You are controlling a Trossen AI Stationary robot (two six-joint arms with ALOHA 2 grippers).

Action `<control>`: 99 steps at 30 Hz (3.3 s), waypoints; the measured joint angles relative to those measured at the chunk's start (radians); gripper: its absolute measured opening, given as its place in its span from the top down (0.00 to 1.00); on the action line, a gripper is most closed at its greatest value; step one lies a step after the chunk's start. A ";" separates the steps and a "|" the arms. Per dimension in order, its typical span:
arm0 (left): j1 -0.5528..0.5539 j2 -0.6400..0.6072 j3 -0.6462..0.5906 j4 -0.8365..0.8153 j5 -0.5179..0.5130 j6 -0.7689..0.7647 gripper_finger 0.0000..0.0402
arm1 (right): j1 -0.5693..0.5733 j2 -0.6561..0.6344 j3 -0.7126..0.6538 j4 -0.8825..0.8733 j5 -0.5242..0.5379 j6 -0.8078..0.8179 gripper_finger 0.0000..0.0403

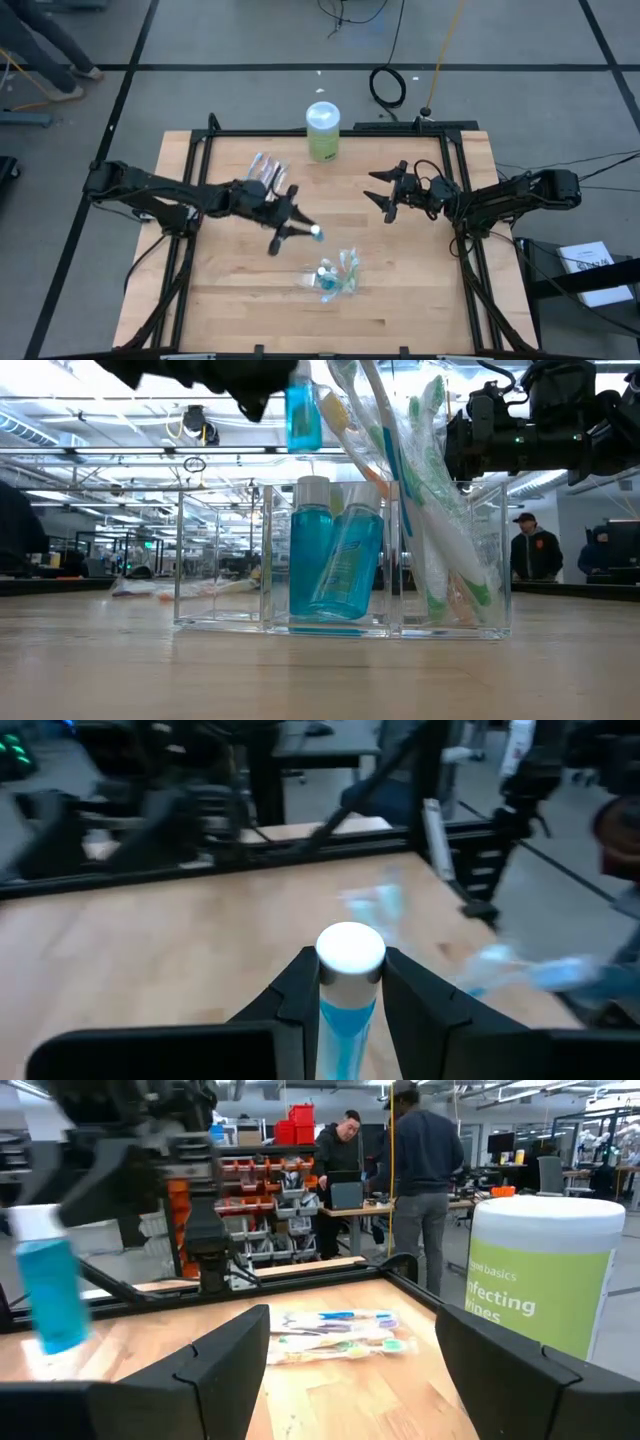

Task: Pick & Place toothbrushing station
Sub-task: Put the mouthwash into the transparent organizer, then put the blue toothbrush into the transparent organizer

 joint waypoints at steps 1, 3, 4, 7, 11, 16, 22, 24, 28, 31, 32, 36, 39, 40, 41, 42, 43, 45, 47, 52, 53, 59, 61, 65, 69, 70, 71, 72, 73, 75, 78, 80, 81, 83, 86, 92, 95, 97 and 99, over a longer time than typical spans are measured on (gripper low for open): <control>-0.026 -0.006 0.000 -0.006 -0.013 -0.007 0.79 | 0.000 0.000 0.000 0.002 0.000 0.000 0.31; -0.074 -0.009 0.000 -0.001 -0.040 -0.016 0.79 | 0.000 0.000 0.000 0.009 0.000 0.001 0.31; -0.097 -0.009 0.000 -0.002 -0.050 -0.020 0.79 | 0.000 0.000 0.000 0.010 0.000 0.001 0.31; -0.164 -0.008 0.000 -0.003 -0.096 -0.035 0.79 | 0.000 0.000 0.000 0.009 0.000 -0.001 0.31; -0.246 -0.005 0.000 -0.002 -0.185 -0.054 0.79 | 0.000 0.000 0.000 0.011 0.000 0.000 0.31; -0.321 0.009 0.000 0.004 -0.282 -0.067 0.79 | 0.000 0.000 0.000 0.011 0.000 0.001 0.31; -0.352 0.094 0.000 0.068 -0.300 -0.087 0.79 | 0.000 0.000 0.000 0.008 0.000 0.001 0.31; -0.355 0.136 0.000 0.114 -0.300 -0.092 0.79 | 0.001 0.000 0.000 0.008 0.000 0.002 0.31; -0.355 0.202 0.000 0.180 -0.300 -0.093 0.79 | 0.004 0.000 0.000 0.008 0.000 0.005 0.31; -0.352 0.245 0.000 0.215 -0.301 -0.094 0.79 | 0.006 0.000 0.000 0.008 0.000 0.029 0.31; -0.350 0.261 0.000 0.231 -0.301 -0.095 0.79 | 0.006 0.000 0.000 0.008 0.000 0.032 0.31; -0.337 0.308 0.000 0.269 -0.301 -0.105 0.79 | 0.013 0.000 0.000 0.008 0.000 0.028 0.31; -0.325 0.332 0.000 0.271 -0.301 -0.118 0.79 | 0.021 0.000 0.000 0.008 0.000 0.027 0.31; -0.322 0.337 0.000 0.270 -0.300 -0.120 0.79 | 0.023 0.000 0.000 0.008 0.000 0.027 0.31; -0.319 0.342 0.000 0.269 -0.300 -0.125 0.79 | 0.024 0.000 0.000 0.008 0.000 0.026 0.31; -0.316 0.345 0.000 0.269 -0.300 -0.132 0.79 | 0.024 0.000 0.000 0.008 0.000 0.026 0.31; -0.313 0.349 0.000 0.271 -0.297 -0.139 0.79 | 0.024 0.000 0.000 0.008 0.000 0.027 0.31; -0.309 0.355 0.000 0.271 -0.283 -0.152 0.79 | 0.023 0.000 0.000 0.008 0.000 0.027 0.31; -0.308 0.356 0.000 0.268 -0.272 -0.165 0.79 | 0.023 0.000 0.000 0.008 0.000 0.024 0.31; -0.311 0.356 0.000 0.269 -0.260 -0.172 0.79 | 0.023 0.000 0.000 0.008 0.000 0.020 0.31; -0.311 0.356 0.000 0.269 -0.253 -0.173 0.79 | 0.023 0.000 0.000 0.008 0.000 0.020 0.31; -0.310 0.413 0.000 0.305 -0.243 -0.190 0.79 | 0.023 0.000 0.000 0.008 0.000 0.020 0.31; -0.310 0.436 0.000 0.335 -0.236 -0.188 0.79 | 0.023 0.000 0.000 0.008 0.000 0.020 0.31; -0.300 0.472 0.000 0.390 -0.197 -0.186 0.79 | 0.023 0.000 0.000 0.007 0.000 0.020 0.31; -0.295 0.508 0.002 0.416 -0.200 -0.183 0.79 | 0.023 0.000 0.000 0.007 0.000 0.010 0.31; -0.296 0.519 0.003 0.424 -0.205 -0.183 0.79 | 0.023 0.000 0.000 0.007 0.000 0.009 0.31; -0.297 0.532 0.003 0.432 -0.208 -0.183 0.79 | 0.023 0.000 0.000 0.007 0.000 0.009 0.31; -0.297 0.546 0.003 0.448 -0.212 -0.181 0.79 | 0.023 0.000 0.000 0.006 0.000 0.011 0.31; -0.296 0.561 0.004 0.467 -0.211 -0.181 0.79 | 0.023 0.000 0.000 0.006 0.000 0.015 0.31; -0.295 0.581 0.004 0.508 -0.207 -0.170 0.79 | 0.024 0.000 0.000 0.003 0.000 0.025 0.31; -0.295 0.602 0.003 0.549 -0.193 -0.157 0.79 | 0.029 0.000 -0.001 -0.002 0.000 0.027 0.31; -0.295 0.602 0.004 0.541 -0.190 -0.158 0.79 | 0.033 0.000 -0.001 -0.001 0.000 0.024 0.31; -0.295 0.602 0.004 0.539 -0.191 -0.161 0.79 | 0.037 0.000 -0.001 -0.002 0.000 0.024 0.31; -0.297 0.602 0.003 0.543 -0.190 -0.163 0.79 | 0.039 0.000 -0.001 -0.001 -0.001 0.024 0.31; -0.301 0.603 0.002 0.551 -0.189 -0.165 0.78 | 0.043 0.000 -0.001 -0.002 0.000 0.024 0.31; -0.304 0.604 0.002 0.558 -0.196 -0.172 0.67 | 0.043 0.000 -0.001 -0.006 0.000 0.024 0.31; -0.304 0.605 0.001 0.562 -0.196 -0.174 0.60 | 0.043 0.000 -0.001 -0.008 0.000 0.024 0.31; -0.304 0.605 0.001 0.563 -0.195 -0.174 0.55 | 0.043 0.000 -0.001 -0.009 0.000 0.024 0.31; -0.304 0.605 0.001 0.563 -0.195 -0.174 0.51 | 0.043 0.000 -0.001 -0.008 0.000 0.024 0.31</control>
